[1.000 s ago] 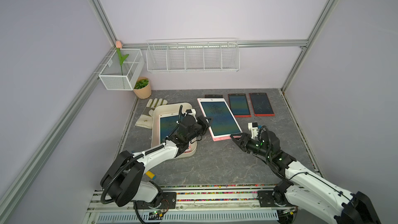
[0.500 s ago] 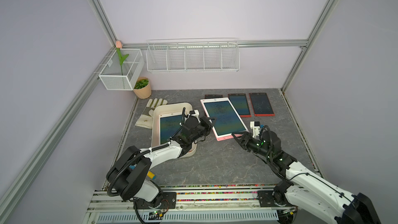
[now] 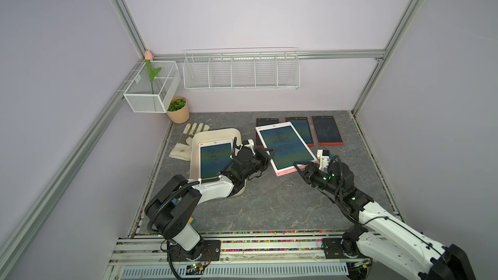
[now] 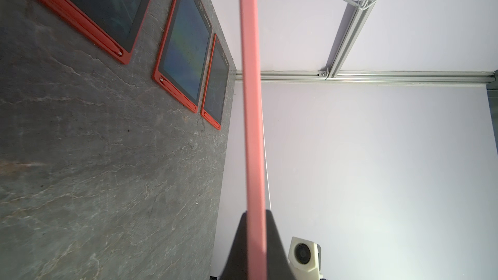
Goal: Take out the writing tablet from the storage box
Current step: Place the writing tablet at the center of the board.
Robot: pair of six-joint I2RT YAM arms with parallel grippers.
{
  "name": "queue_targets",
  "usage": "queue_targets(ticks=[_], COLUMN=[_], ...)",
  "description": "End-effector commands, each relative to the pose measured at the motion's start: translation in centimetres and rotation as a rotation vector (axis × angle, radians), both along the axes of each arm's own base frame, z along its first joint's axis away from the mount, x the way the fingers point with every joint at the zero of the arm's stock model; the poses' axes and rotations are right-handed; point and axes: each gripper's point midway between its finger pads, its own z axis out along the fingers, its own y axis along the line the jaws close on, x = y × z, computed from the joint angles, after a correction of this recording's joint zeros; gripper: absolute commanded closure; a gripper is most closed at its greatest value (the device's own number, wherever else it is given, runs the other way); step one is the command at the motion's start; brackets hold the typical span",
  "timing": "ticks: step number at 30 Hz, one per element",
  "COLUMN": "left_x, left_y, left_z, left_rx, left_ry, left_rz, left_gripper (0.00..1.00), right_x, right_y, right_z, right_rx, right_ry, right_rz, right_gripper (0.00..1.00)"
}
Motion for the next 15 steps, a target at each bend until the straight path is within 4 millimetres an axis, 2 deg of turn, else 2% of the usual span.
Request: queue_targets(ticks=[1,8,15], left_x=[-3.0,-3.4,-3.9], left_y=[-2.9,-3.9,-4.6], left_z=[-2.1,-2.2,-2.9], left_rx=[0.061,0.072,0.085], left_ry=[0.008,0.004,0.012], left_rz=[-0.161,-0.189,-0.221], left_gripper=[1.00,1.00,1.00], right_x=[1.0,1.1,1.0], right_y=[0.0,-0.8,-1.7], right_z=[5.6,5.0,5.8], right_rx=[0.104,0.078,0.071], right_ry=[-0.140,-0.119,-0.150], right_rz=[-0.028,-0.065,-0.097], right_gripper=[0.66,0.72,0.77])
